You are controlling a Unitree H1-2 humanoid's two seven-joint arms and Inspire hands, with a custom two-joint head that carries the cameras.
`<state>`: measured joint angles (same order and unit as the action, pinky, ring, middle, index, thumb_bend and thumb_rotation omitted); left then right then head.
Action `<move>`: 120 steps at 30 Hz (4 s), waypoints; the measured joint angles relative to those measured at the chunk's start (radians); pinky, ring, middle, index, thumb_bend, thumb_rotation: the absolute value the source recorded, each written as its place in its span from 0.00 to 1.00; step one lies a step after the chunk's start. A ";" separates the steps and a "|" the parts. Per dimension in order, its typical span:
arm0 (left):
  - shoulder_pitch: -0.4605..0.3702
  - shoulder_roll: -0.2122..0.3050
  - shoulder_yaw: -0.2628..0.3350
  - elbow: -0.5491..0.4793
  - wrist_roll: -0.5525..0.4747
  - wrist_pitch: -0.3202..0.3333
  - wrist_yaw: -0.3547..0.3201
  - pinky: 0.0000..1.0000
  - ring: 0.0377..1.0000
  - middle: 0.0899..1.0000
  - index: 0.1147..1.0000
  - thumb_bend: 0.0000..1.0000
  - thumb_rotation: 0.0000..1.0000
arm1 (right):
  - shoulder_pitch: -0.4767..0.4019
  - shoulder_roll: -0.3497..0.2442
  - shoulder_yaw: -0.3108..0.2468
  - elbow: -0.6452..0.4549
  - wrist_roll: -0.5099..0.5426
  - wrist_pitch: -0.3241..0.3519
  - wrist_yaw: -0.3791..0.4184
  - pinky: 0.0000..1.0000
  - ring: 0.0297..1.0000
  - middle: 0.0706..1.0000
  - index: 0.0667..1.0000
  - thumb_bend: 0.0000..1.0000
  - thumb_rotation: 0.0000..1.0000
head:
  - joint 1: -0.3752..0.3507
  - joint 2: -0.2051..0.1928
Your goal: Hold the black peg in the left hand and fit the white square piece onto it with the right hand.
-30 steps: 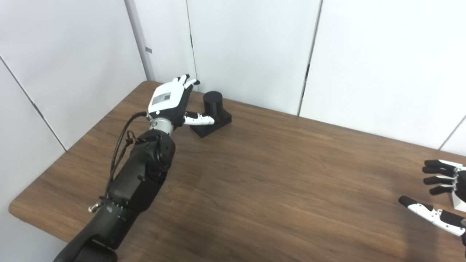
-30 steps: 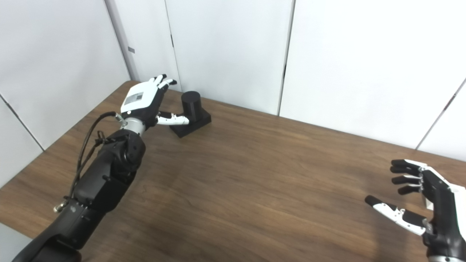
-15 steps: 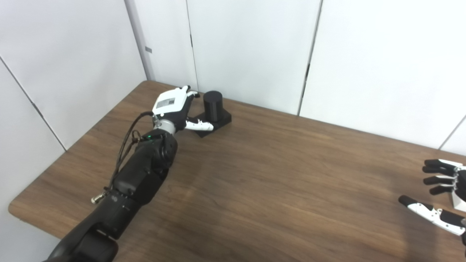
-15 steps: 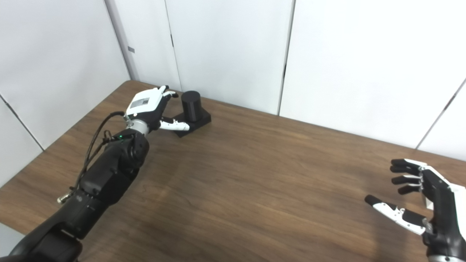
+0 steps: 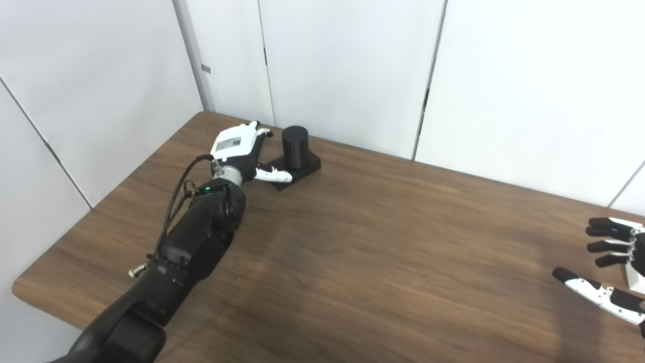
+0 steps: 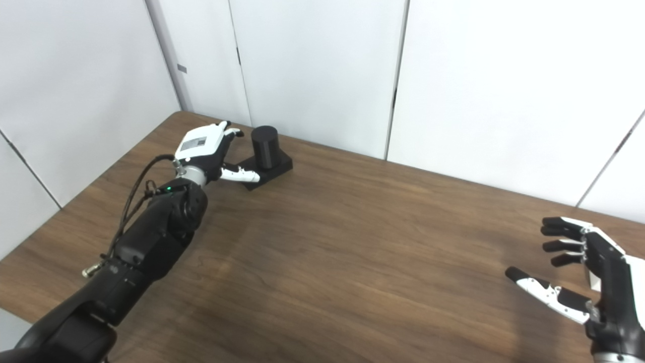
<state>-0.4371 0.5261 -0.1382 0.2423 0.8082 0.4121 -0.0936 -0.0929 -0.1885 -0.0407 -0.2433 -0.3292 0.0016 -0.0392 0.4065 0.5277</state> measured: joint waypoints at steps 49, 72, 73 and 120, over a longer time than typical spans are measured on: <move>-0.095 -0.001 -0.103 0.251 -0.049 -0.015 0.048 0.83 0.98 0.98 0.77 1.00 0.49 | 0.017 -0.004 -0.008 -0.025 0.016 0.026 0.010 0.48 0.57 0.63 0.64 0.59 0.00 | -0.011 0.029; -0.089 0.021 -0.115 0.254 -0.092 -0.080 0.048 0.75 0.90 0.87 0.53 0.76 0.37 | 0.017 -0.005 -0.022 0.007 0.036 -0.013 0.008 0.46 0.56 0.62 0.62 0.53 0.00 | -0.020 0.043; -0.089 0.022 -0.115 0.255 -0.100 -0.084 0.048 0.75 0.90 0.87 0.52 0.76 0.36 | 0.017 -0.004 -0.022 0.008 0.036 -0.014 0.007 0.46 0.56 0.62 0.62 0.53 0.00 | -0.020 0.043; -0.095 -0.144 -0.424 0.126 -0.178 -0.789 -0.057 0.77 0.92 0.90 0.43 0.52 0.08 | 0.006 -0.010 -0.026 0.117 0.042 -0.105 -0.029 0.52 0.60 0.66 0.67 0.53 0.00 | -0.110 0.052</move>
<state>-0.5316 0.3819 -0.5626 0.3687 0.6297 -0.3766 -0.1502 -0.0871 -0.1981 -0.0662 -0.1260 -0.2877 -0.1032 -0.0682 0.2961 0.5798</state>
